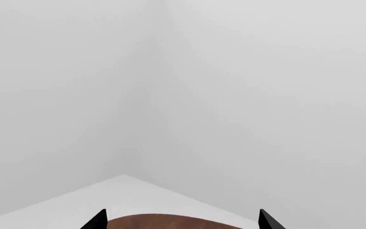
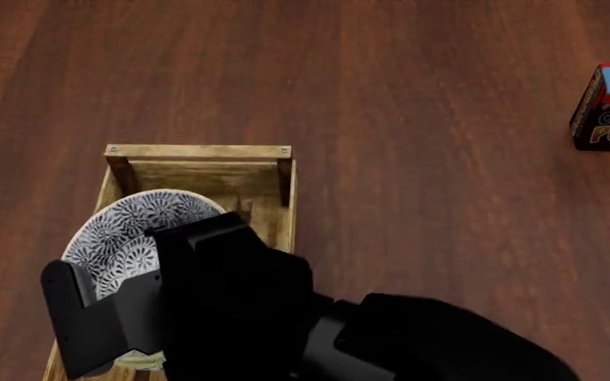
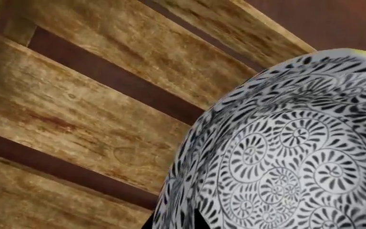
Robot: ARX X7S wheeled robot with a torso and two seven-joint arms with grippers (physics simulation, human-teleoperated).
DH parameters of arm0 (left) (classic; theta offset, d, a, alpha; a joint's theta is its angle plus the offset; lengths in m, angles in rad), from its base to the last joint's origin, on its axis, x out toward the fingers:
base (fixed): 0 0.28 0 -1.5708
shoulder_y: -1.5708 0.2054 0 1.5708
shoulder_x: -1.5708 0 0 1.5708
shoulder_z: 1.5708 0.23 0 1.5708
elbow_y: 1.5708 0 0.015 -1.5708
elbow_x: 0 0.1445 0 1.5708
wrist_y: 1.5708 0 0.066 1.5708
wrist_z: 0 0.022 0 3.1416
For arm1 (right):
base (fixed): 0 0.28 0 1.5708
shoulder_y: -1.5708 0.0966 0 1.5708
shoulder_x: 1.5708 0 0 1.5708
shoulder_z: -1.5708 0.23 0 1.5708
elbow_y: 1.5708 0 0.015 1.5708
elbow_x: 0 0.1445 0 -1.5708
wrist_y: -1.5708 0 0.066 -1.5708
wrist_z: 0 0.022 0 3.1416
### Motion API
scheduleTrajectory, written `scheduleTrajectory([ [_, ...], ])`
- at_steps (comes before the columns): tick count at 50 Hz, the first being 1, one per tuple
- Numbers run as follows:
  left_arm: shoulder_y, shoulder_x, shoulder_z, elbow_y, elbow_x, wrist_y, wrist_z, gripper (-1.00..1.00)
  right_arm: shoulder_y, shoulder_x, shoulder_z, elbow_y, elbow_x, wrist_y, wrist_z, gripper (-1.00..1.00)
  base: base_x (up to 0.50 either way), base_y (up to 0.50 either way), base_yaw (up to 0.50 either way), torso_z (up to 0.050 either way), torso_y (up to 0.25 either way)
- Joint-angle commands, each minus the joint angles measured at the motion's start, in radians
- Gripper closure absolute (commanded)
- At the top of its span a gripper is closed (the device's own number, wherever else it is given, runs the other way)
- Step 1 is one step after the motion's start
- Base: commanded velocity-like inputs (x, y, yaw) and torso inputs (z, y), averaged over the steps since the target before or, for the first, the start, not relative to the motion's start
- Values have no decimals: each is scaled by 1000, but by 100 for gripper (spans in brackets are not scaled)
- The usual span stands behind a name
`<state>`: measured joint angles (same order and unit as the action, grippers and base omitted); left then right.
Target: Stack the left bowl on the right bowl and place them in the tray.
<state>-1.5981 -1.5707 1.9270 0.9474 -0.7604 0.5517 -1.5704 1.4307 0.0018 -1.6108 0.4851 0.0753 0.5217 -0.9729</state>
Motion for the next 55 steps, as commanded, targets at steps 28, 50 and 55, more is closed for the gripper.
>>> scheduleTrajectory([
  [28,7,0,-18,-2,-7,-2,0,-100,-46,6,31,-67,-77,18,25,-100,0,0,0,0,0],
  [50,17,0,-23,-10,0,14,0,-100,-27,19,44,-204,-62,80,7,-100,0,0,0,0,0],
  [55,17,0,-26,-9,-2,11,0,-100,-27,24,47,-223,-58,91,5,-100,0,0,0,0,0],
])
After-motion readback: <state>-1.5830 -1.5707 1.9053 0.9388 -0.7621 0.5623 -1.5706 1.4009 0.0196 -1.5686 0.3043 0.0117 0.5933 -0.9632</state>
